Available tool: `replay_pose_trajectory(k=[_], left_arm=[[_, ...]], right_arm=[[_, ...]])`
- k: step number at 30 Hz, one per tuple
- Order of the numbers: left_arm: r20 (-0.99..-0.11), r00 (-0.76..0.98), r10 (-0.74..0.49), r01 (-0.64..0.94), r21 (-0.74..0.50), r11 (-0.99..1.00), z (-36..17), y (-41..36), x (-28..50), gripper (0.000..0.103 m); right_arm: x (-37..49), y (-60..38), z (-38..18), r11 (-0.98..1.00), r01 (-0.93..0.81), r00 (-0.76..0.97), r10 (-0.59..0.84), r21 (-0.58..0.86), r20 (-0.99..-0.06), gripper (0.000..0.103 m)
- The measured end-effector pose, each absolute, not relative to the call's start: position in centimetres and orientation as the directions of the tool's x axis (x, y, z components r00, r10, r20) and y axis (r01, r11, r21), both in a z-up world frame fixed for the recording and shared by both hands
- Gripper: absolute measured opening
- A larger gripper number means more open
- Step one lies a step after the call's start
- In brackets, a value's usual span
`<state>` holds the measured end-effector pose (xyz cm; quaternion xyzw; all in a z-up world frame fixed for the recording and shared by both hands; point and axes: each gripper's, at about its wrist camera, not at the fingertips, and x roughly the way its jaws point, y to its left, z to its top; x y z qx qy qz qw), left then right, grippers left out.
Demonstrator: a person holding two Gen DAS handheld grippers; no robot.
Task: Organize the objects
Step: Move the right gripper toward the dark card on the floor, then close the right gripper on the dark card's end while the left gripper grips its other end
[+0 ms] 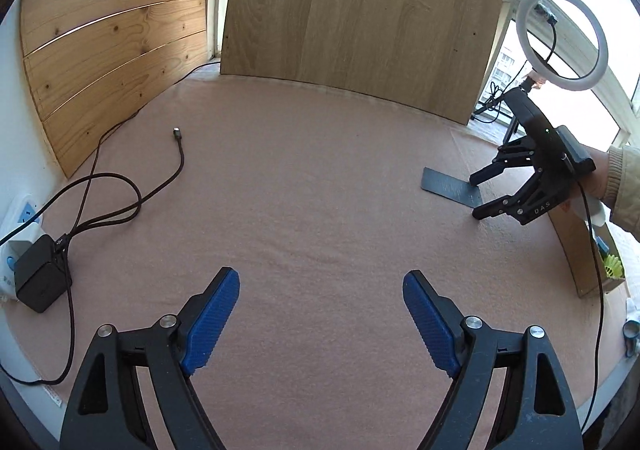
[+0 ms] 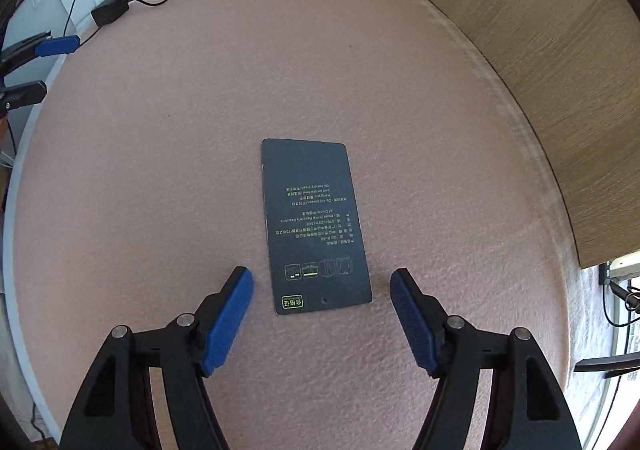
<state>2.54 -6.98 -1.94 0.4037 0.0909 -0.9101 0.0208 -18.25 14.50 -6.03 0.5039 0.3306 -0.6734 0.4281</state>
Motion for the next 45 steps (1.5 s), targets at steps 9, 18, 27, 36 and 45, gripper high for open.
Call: replay_pose_trajectory(k=[9, 18, 27, 36, 45], left_arm=[[-0.73, -0.677, 0.088, 0.052, -0.166, -0.985, -2.5, -7.6, 2.3, 0.09], [-0.732, -0.55, 0.402, -0.515, -0.082, -0.854, -3.5, -0.8, 3.3, 0.09], [-0.834, -0.313, 0.455, -0.851, 0.034, -0.524, -6.6, 8.2, 7.2, 0.09], [-0.826, -0.219, 0.519, -0.896, -0.04, -0.443, -6.9, 9.4, 7.2, 0.06], [-0.821, -0.222, 0.526, -0.896, -0.042, -0.443, -6.3, 9.2, 7.5, 0.059]], right_arm=[[-14.6, 14.0, -5.7, -0.358, 0.934, -0.082, -0.253, 0.015, -0.964, 0.046], [0.9, 11.6, -5.8, -0.123, 0.992, -0.019, -0.254, 0.012, -0.967, 0.046], [7.0, 13.8, -5.7, -0.031, 0.999, -0.019, -0.257, -0.012, -0.966, 0.045], [7.7, 14.2, -5.3, 0.005, 1.0, -0.017, -0.283, -0.019, -0.959, 0.045], [8.7, 14.4, -4.4, 0.029, 0.999, -0.03, -0.281, -0.039, -0.959, 0.045]])
